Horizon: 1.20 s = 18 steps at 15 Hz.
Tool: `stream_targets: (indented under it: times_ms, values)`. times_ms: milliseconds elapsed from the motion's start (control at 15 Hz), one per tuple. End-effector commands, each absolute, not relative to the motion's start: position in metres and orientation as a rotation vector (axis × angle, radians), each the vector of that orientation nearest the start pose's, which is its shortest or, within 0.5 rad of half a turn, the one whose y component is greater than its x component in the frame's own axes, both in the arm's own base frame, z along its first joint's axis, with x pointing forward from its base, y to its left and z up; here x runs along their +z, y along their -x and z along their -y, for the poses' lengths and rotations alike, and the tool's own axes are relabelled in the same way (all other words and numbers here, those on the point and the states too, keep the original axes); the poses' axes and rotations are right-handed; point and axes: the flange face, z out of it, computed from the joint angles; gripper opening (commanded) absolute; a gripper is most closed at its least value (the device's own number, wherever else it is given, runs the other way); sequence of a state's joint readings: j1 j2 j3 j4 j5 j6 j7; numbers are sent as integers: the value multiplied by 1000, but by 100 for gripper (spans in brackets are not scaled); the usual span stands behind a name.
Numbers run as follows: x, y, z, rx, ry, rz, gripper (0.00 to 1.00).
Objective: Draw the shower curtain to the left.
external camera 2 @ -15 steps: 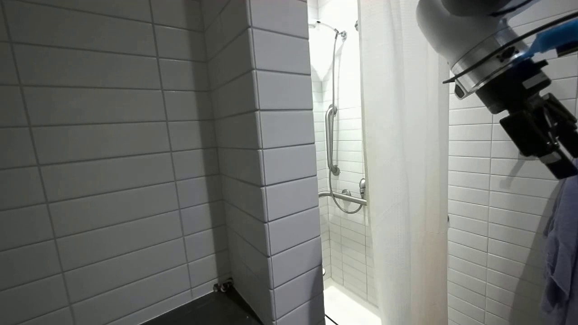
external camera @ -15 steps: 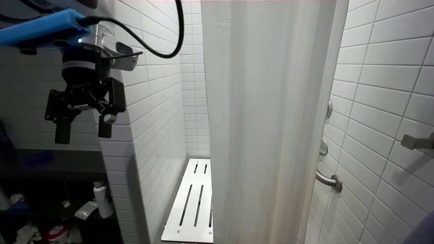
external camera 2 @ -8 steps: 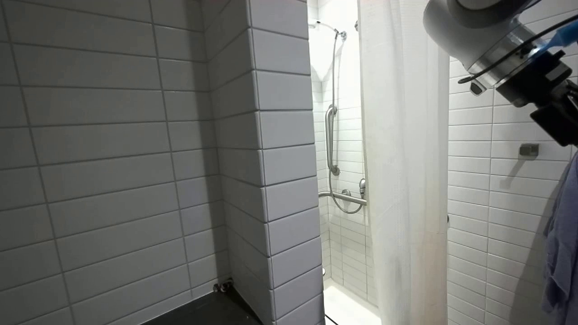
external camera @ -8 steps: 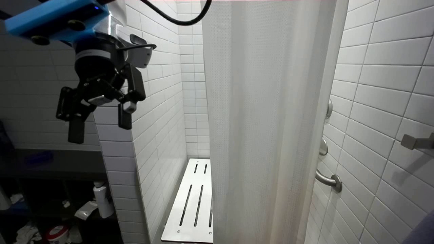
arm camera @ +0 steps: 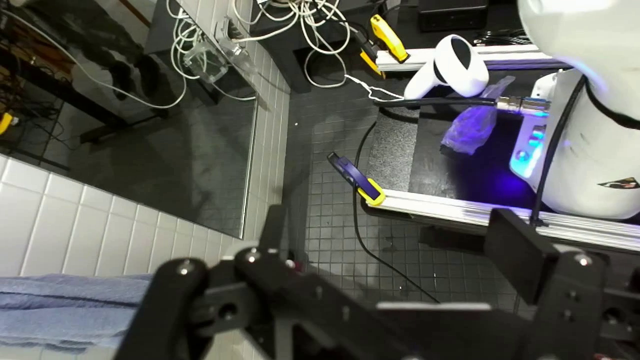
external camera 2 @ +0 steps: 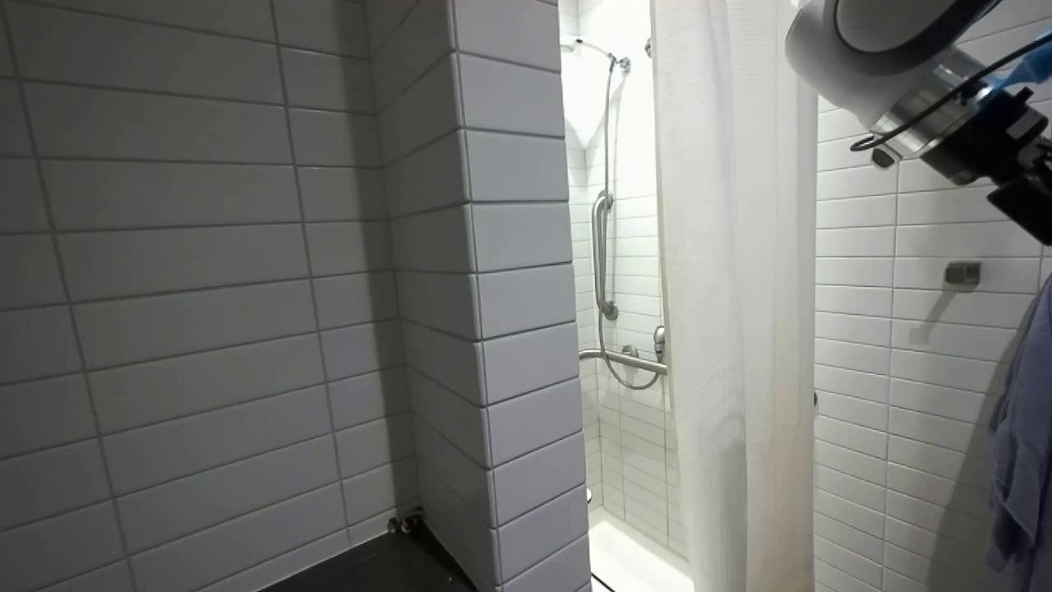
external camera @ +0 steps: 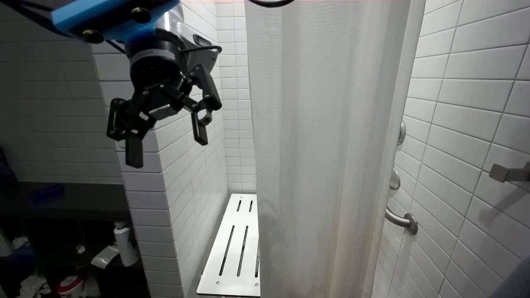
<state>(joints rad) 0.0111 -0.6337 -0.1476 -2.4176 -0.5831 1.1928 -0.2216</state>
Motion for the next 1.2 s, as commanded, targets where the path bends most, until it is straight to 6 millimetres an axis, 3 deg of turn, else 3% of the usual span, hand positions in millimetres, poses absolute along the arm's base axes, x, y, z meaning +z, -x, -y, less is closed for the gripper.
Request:
stream_targets:
  times_ms: [0, 267, 667, 1133]
  values:
    - [528, -297, 129, 1200, 3356, 252, 100]
    - [545, -315, 126, 1283, 3406, 365, 100]
    - [561, -342, 108, 1165, 3367, 750, 100]
    - [579, -359, 81, 995, 3229, 1364, 100]
